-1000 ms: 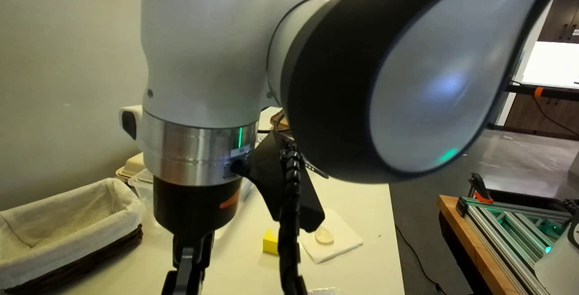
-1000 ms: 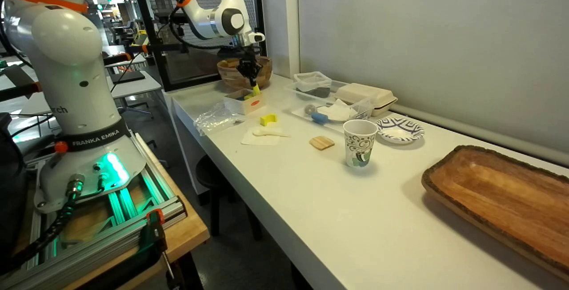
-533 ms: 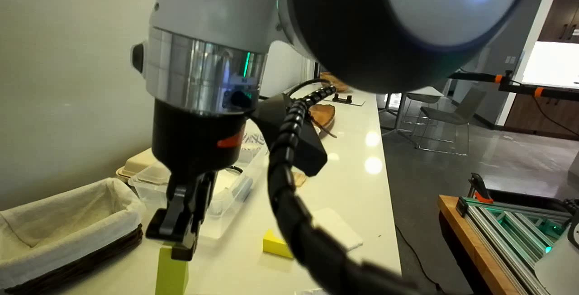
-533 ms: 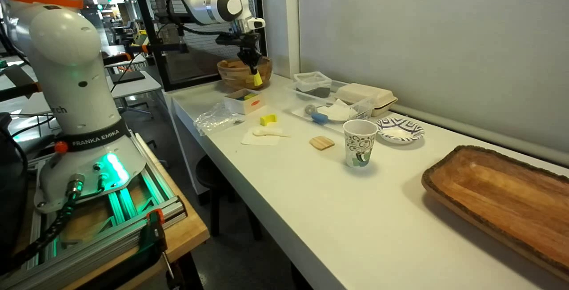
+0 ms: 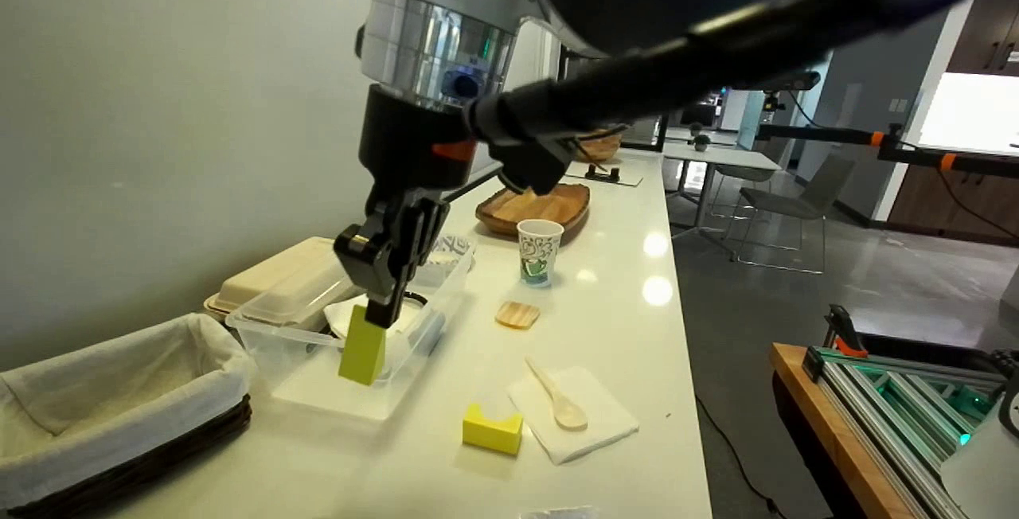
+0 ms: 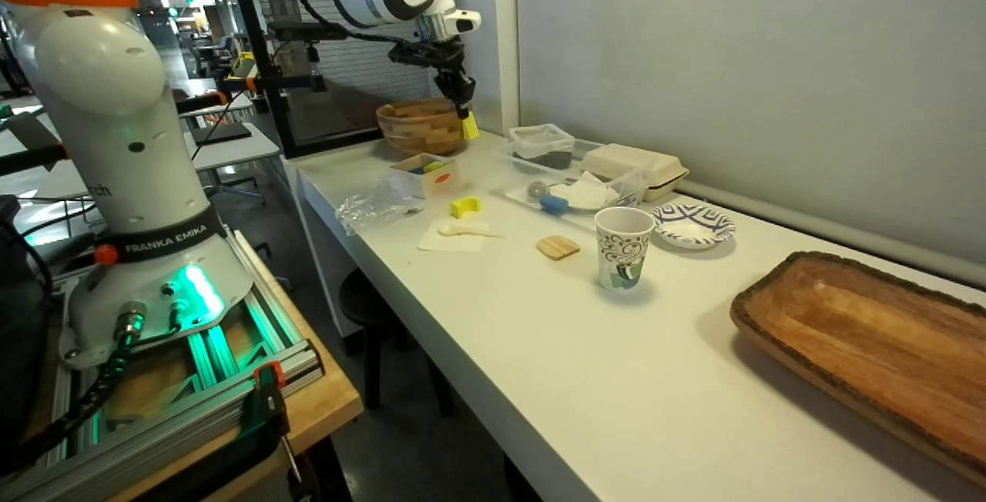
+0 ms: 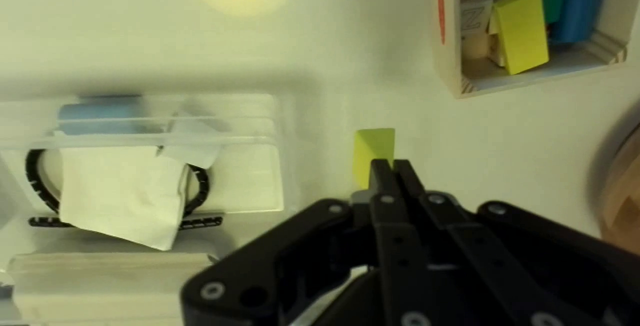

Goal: Remove two yellows block from the box

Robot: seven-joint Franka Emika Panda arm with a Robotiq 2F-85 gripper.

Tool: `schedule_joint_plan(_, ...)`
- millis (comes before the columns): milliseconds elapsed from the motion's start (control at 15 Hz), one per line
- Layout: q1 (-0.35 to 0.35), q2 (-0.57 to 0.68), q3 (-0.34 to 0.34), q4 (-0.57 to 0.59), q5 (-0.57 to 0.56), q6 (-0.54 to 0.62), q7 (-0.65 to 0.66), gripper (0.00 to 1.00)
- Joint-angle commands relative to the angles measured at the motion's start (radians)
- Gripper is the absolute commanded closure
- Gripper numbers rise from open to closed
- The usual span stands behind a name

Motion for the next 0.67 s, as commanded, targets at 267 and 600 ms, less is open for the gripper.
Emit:
schedule_joint_plan(267,-0.081,-0.083,-0.041,-0.156,0.097,0.040,0.055,0.99)
schedule_joint_plan(600,-0.132,-0.068,-0.064,-0.228,0.231,0.152,-0.014,0.99)
